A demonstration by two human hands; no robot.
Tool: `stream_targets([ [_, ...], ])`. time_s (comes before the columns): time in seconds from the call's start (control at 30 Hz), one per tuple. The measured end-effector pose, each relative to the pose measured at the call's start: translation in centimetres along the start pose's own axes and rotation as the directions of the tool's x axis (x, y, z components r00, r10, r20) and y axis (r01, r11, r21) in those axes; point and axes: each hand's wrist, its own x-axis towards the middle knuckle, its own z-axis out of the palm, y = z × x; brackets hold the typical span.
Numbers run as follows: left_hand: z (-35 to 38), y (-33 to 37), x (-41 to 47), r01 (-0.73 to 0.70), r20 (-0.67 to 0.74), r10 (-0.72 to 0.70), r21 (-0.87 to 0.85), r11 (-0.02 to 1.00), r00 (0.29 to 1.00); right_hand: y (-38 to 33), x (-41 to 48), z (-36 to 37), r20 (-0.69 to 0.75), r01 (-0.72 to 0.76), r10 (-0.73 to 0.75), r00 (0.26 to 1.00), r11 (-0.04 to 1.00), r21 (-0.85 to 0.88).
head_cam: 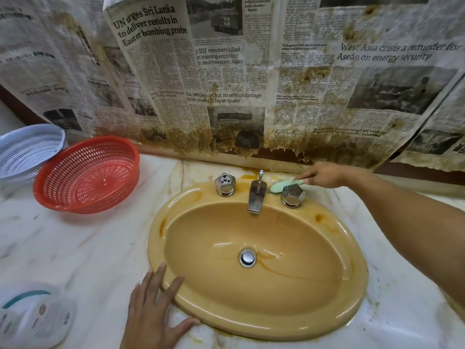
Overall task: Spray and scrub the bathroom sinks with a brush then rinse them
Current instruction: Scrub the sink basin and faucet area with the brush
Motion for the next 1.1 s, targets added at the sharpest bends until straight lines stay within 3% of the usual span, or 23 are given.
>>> stream_targets([
  [0.27, 0.0, 0.0, 0.1, -0.016, 0.004, 0.016, 0.007, 1.000, 1.000, 5.0, 0.2, -2.0, 0.040, -0.054, 0.058, 0.998, 0.994, -0.092],
  [0.5, -0.2, 0.1, 0.1, -0.018, -0.003, 0.018, 0.018, 1.000, 1.000, 0.6, 0.7, -1.0, 0.018, 0.144, -0.143, 0.990, 0.967, -0.211],
  [0.7, -0.4, 0.2, 0.0, -0.013, 0.001, 0.013, 0.006, 1.000, 1.000, 3.9, -0.4, -1.8, -0.004, 0.006, -0.006, 1.000, 0.991, -0.132],
  [0.97, -0.2, 0.2, -0.1, -0.029, -0.025, 0.029, -0.002, 1.000, 0.999, -0.2, -0.2, -1.2, 0.012, 0.089, -0.089, 0.996, 0.971, -0.222],
  [1.1, -0.2, 0.2, -0.1, -0.025, -0.027, 0.025, 0.000, 1.000, 0.999, 2.7, -1.7, -1.2, -0.022, -0.033, 0.031, 0.999, 0.988, -0.151],
])
